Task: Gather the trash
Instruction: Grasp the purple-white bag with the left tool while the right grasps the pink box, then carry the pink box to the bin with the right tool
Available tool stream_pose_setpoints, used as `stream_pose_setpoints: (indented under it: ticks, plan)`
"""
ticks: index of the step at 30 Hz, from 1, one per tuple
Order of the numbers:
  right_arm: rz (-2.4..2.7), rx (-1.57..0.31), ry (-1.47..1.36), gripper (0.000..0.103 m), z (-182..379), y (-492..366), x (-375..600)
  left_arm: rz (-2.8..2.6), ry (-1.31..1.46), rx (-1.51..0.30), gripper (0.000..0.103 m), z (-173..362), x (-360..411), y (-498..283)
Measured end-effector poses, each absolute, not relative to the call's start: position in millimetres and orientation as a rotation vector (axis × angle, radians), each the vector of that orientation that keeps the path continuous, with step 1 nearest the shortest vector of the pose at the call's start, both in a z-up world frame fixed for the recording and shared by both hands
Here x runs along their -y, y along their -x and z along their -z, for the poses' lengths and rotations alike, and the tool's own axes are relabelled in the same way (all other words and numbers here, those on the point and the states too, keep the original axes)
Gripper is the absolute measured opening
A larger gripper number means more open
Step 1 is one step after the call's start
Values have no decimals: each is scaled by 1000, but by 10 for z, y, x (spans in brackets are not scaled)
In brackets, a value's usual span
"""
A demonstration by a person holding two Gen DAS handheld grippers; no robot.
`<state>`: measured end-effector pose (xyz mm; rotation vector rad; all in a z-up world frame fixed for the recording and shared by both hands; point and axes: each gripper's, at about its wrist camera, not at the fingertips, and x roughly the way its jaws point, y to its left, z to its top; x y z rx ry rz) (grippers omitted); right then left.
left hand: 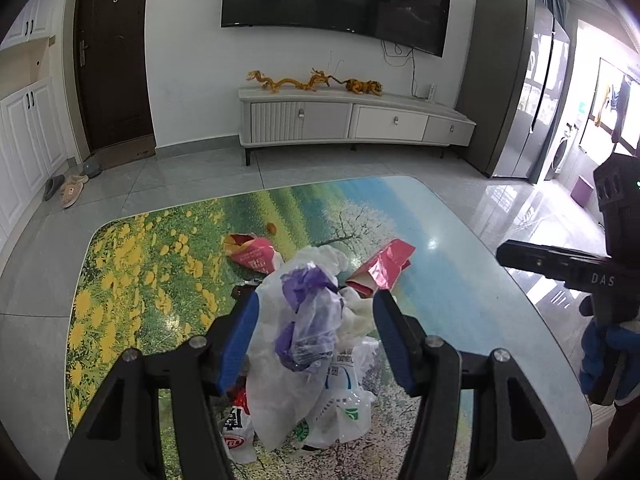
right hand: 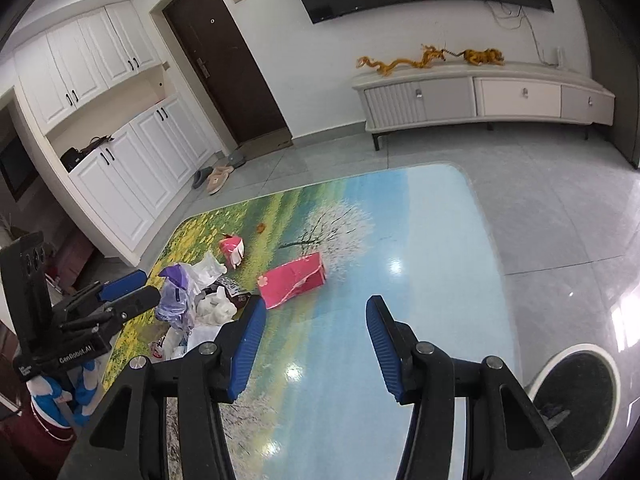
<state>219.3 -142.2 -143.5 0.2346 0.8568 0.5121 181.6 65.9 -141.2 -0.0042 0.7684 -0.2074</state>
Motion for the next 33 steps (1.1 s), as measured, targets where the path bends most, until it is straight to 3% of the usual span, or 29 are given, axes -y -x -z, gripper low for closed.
stream_pose_setpoints:
  ticks: [8,14,15,16,19,23,33]
  plan:
    - [-543,-977,-351,57,1935,-2707,1069,236,43,-820,48,1641,-774,-1989]
    - [-552,-1001,-462,61,2077,-2975,1023,273,47,-833,32,1695,-745,-2021]
    - [-559,-1011,-470,59,2104,-2993,994,277,48,-832,30,1701,-744,-2023]
    - [-567,-1020,-474,48,2126,-3001,970,280,50,-830,29,1703,-743,-2022]
    - [-586,-1028,-475,35,2157,-2983,914,283,54,-821,28,1701,-755,-2006]
    - [-619,-994,-502,10,2066,-2920,955,280,64,-798,26,1634,-780,-1939]
    - [-668,-921,-438,5,1718,-2491,1005,283,80,-715,26,1275,-791,-1629]
